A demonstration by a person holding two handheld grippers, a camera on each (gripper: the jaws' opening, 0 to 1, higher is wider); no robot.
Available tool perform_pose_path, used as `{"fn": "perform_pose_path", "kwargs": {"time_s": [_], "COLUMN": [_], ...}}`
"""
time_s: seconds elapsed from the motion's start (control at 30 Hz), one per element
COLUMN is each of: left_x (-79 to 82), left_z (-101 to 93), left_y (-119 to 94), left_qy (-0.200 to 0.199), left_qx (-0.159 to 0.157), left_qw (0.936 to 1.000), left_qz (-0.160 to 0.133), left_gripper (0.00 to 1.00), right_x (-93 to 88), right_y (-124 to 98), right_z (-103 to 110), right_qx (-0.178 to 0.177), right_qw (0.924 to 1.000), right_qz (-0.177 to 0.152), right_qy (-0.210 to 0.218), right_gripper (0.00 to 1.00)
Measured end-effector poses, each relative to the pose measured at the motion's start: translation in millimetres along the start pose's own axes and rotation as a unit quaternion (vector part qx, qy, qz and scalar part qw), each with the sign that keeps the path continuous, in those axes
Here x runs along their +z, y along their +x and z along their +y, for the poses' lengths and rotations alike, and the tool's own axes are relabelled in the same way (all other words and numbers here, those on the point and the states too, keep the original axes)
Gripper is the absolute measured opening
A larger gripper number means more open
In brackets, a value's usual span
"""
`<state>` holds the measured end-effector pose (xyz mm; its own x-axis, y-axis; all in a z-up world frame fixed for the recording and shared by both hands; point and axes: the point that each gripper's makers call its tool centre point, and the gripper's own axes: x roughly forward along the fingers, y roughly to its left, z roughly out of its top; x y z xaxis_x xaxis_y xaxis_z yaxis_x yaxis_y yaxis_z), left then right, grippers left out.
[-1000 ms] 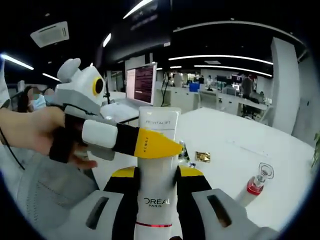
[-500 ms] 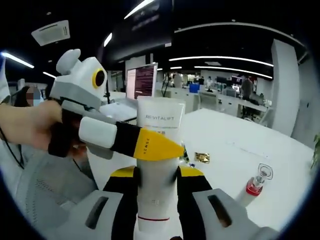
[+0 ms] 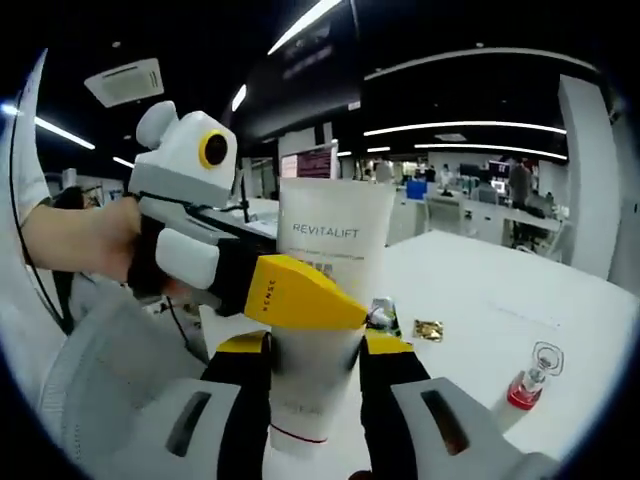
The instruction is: Arrange the skincare products in the storage area until every visible bottle or jar stands upright without overlapping.
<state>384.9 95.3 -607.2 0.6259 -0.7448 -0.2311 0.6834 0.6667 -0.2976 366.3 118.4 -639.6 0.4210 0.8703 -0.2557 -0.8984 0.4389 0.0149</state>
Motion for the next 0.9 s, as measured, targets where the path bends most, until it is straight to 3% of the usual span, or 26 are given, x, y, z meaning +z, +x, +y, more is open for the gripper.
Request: {"fn": "perform_pose_path", "kwargs": {"time_s": [0.23, 0.37, 0.53, 0.67, 0.9], "left_x": [0.8, 5.0, 15.2, 19.4, 27.1], "left_z": [-26.2, -42.4, -55.6, -68.8, -77.0], "left_y": [-4.1, -7.4, -12.5, -17.2, -19.7], "left_qy": [0.047, 0.064, 0.073, 0.101, 0.120], "left_qx": [-0.067, -0.106, -0.144, -0.183, -0.208], "left_qw": [0.9965, 0.9921, 0.9868, 0.9776, 0.9706], "left_qz": [0.017, 0.018, 0.011, 0.022, 0.021], "left_gripper": [0.10, 0.10, 0.10, 0.10, 0.10], "right_x": [2.1, 5.9, 9.0, 11.4, 25.8], "right_y": [-5.2, -13.0, -26.3, -34.1, -37.1], "right_z": [13.4, 25.2, 34.4, 40.1, 45.7], "right_qx": [0.067, 0.122, 0.180, 0.203, 0.217], "right_qw": [0.9977, 0.9911, 0.9824, 0.9789, 0.9758], "right_qz": [-0.005, -0.013, -0.014, -0.011, -0.027], "right_qy": [0.004, 0.052, 0.049, 0.015, 0.012], "right_gripper": [0.34, 0.32, 0.29, 0.26, 0.24]}}
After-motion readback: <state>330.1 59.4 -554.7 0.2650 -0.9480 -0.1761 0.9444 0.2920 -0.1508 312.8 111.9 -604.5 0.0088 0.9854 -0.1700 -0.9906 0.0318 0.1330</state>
